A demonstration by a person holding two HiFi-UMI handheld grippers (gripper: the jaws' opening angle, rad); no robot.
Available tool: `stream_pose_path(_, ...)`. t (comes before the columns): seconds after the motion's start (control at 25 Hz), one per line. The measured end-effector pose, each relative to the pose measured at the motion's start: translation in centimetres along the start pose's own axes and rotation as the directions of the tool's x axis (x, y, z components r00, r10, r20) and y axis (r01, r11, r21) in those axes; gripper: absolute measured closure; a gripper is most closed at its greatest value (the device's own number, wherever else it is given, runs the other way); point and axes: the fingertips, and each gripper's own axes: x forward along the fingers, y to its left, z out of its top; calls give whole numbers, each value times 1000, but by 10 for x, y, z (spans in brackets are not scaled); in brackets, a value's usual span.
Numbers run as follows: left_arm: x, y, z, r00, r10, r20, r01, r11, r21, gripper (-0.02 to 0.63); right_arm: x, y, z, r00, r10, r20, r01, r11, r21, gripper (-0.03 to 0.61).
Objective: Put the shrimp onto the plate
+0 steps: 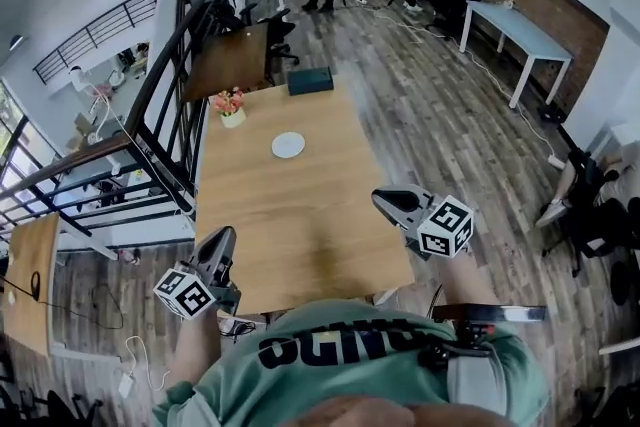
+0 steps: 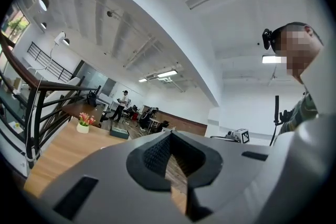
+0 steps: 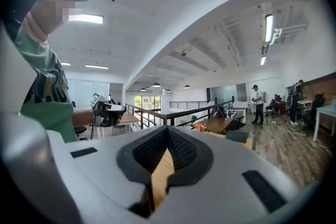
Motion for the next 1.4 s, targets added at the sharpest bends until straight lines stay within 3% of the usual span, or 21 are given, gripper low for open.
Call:
stream_pose_path(0.2,1,-12,9,1000,-14,-15,15,998,56,611,-10,4,-3,998,-10,54,9,999,31,572)
stream_pose_path(0.52,-40,23,21,995,-95,-15,96,992,83,611,31,53,1,996,-71,62,67,996,62,572)
stream_pose_path(0.84,-96,69,34,996,-89,13,88,993,82,611,98,120,23,996,-6,90,-4,994,110,572)
stream_pose_path(1.04,-101,92,27,998,-62,21,60,995,83,611,123,113,12,997,-1,83,-12,987,157,572)
stream_pose_path(1.4,-94,83,19,998,-54,21,52,997,64,611,119,97,-11,998,-7,57,-3,985,172,572)
